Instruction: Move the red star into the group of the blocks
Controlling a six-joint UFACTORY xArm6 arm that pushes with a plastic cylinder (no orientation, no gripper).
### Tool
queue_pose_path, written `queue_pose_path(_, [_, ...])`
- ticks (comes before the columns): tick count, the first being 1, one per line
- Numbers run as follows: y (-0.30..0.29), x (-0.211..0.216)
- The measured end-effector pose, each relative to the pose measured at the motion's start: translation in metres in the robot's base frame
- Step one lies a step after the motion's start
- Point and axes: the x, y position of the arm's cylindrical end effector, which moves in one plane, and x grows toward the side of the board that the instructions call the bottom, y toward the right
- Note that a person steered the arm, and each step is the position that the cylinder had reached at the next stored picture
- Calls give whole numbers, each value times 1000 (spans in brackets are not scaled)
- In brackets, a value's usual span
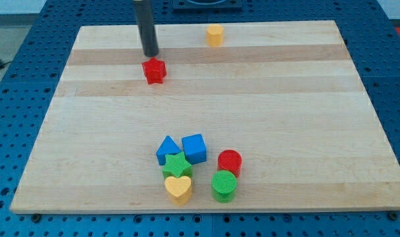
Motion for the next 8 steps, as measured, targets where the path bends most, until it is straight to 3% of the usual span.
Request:
queue_pose_path(3, [46, 84])
queue_pose_path(5, [114, 109])
queue_pose_path(7, [113, 193])
queue_pose_path(8, [109, 198])
